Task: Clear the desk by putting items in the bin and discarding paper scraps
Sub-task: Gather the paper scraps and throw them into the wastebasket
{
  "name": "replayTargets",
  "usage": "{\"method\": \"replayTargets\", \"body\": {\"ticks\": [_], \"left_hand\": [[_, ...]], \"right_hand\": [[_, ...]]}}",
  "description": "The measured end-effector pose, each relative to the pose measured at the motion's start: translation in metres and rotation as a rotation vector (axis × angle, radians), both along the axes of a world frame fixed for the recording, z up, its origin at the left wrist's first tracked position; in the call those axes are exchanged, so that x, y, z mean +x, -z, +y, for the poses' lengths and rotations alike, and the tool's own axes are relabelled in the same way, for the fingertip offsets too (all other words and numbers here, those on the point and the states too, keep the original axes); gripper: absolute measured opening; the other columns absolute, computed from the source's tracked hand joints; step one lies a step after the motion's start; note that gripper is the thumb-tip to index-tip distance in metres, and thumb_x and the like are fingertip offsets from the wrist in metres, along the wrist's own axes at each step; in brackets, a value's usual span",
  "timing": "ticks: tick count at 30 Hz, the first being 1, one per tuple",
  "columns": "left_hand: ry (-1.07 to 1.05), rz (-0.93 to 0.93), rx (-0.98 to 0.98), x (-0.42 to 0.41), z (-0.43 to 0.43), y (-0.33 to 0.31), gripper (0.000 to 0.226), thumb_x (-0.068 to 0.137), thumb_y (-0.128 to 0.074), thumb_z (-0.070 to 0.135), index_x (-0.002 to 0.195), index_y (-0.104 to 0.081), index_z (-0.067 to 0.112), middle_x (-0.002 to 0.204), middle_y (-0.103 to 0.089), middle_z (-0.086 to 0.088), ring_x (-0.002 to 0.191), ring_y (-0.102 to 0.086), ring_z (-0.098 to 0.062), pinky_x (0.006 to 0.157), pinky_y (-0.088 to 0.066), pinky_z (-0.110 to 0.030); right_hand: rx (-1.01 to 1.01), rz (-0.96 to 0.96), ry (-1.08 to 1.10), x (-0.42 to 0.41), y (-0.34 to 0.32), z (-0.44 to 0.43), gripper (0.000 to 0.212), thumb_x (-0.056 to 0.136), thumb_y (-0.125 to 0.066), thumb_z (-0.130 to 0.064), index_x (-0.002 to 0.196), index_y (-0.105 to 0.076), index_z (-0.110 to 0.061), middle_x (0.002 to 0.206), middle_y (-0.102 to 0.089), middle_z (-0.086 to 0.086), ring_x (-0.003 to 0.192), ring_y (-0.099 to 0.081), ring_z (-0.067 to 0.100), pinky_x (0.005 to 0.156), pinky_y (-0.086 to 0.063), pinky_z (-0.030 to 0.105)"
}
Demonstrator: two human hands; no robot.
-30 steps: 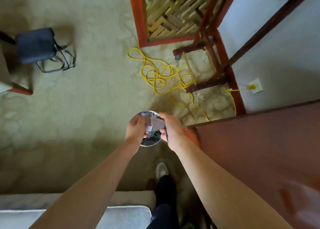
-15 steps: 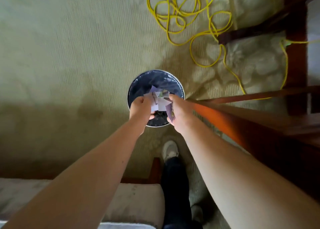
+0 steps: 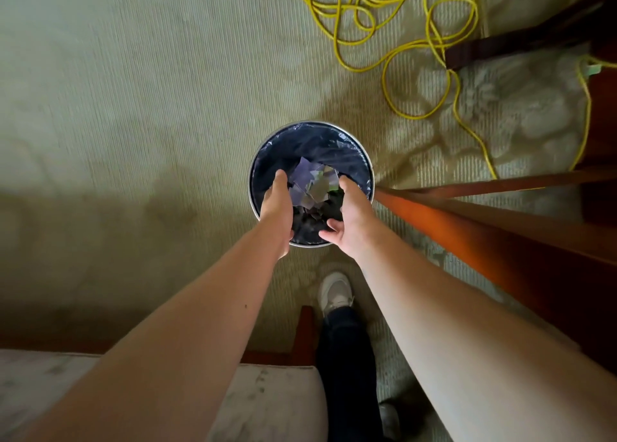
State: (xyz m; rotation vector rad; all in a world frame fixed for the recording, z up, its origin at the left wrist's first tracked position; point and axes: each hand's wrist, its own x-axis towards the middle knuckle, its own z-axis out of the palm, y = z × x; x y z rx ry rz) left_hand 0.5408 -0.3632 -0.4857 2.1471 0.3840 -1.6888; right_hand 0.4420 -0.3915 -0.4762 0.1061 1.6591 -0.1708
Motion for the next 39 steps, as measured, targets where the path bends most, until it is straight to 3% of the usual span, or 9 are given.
{"method": "replayTargets", "body": {"ticks": [3,5,8,17,21,24,27,34,39], "left_hand": [[0.026,-0.082,-0.033,-0.003,0.003,-0.024,0.054,0.096,-0.037,0.057,0.138,-0.046,0.025,0.127,-0.055,0.002,0.116,-0.052,-0.024,0.106,-0.039,-0.050],[0.062,-0.134,-0.080,-0.006,0.006,-0.048,0.026,0.099,-0.041,0.043,0.107,-0.058,0.025,0.092,-0.057,0.005,0.086,-0.054,-0.017,0.098,-0.049,-0.047],[0.112,-0.165,-0.142,-0.013,0.014,-0.096,0.022,0.098,-0.045,0.026,0.078,-0.055,0.028,0.079,-0.054,0.005,0.083,-0.056,-0.018,0.090,-0.055,-0.042],[0.157,-0.098,-0.336,-0.040,0.048,-0.260,0.016,0.094,-0.051,0.020,0.082,-0.062,0.017,0.085,-0.064,-0.001,0.077,-0.063,-0.016,0.083,-0.056,-0.038],[0.241,-0.049,-0.453,-0.059,0.062,-0.324,0.015,0.092,-0.053,0.017,0.084,-0.065,0.013,0.070,-0.061,0.004,0.055,-0.060,-0.007,0.062,-0.053,-0.026],[0.283,-0.058,-0.499,-0.079,0.065,-0.367,0.015,0.092,-0.053,0.016,0.083,-0.063,0.009,0.071,-0.061,-0.001,0.057,-0.058,-0.013,0.051,-0.049,-0.022],[0.336,-0.010,-0.582,-0.105,0.068,-0.403,0.011,0.092,-0.054,0.014,0.086,-0.060,0.008,0.078,-0.058,-0.011,0.066,-0.055,-0.019,0.053,-0.046,-0.024],[0.583,0.044,-0.778,-0.191,0.088,-0.468,0.009,0.091,-0.055,0.014,0.093,-0.061,0.007,0.070,-0.056,-0.004,0.056,-0.053,-0.014,0.053,-0.046,-0.024],[0.742,0.136,-0.877,-0.264,0.129,-0.498,0.009,0.093,-0.053,0.012,0.092,-0.062,0.011,0.074,-0.059,-0.004,0.059,-0.055,-0.014,0.048,-0.043,-0.022]], "right_hand": [[-0.059,0.021,-0.031,-0.002,-0.026,0.004,0.030,0.097,-0.053,-0.030,0.126,-0.052,-0.022,0.138,-0.047,0.005,0.123,-0.049,0.027,0.096,-0.049,0.048],[-0.104,0.053,-0.039,-0.005,-0.047,0.009,0.031,0.097,-0.054,-0.020,0.127,-0.054,-0.018,0.128,-0.053,0.005,0.114,-0.055,0.023,0.093,-0.052,0.044],[-0.179,0.068,-0.053,-0.011,-0.092,0.021,0.025,0.096,-0.054,-0.015,0.120,-0.057,-0.017,0.117,-0.060,0.006,0.102,-0.059,0.019,0.092,-0.053,0.040],[-0.400,0.022,0.015,-0.041,-0.275,0.066,0.031,0.092,-0.056,-0.010,0.122,-0.060,-0.016,0.097,-0.063,0.004,0.081,-0.060,0.010,0.079,-0.052,0.030],[-0.474,0.000,0.061,-0.064,-0.346,0.086,0.024,0.093,-0.054,-0.008,0.114,-0.061,-0.015,0.082,-0.060,0.002,0.069,-0.055,0.008,0.075,-0.054,0.028],[-0.555,-0.013,0.101,-0.085,-0.389,0.100,0.016,0.092,-0.053,-0.007,0.103,-0.062,-0.016,0.082,-0.058,0.004,0.066,-0.053,0.012,0.067,-0.051,0.024],[-0.660,-0.027,0.172,-0.113,-0.425,0.115,0.015,0.091,-0.055,-0.009,0.100,-0.063,-0.018,0.083,-0.061,0.003,0.066,-0.056,0.012,0.068,-0.051,0.025],[-0.845,0.071,0.384,-0.200,-0.483,0.163,0.016,0.092,-0.055,-0.010,0.101,-0.065,-0.019,0.082,-0.067,-0.001,0.071,-0.059,0.012,0.074,-0.050,0.029],[-0.933,0.176,0.520,-0.262,-0.507,0.220,0.016,0.092,-0.055,-0.007,0.102,-0.065,-0.015,0.083,-0.068,0.005,0.065,-0.058,0.012,0.051,-0.043,0.022]]}}
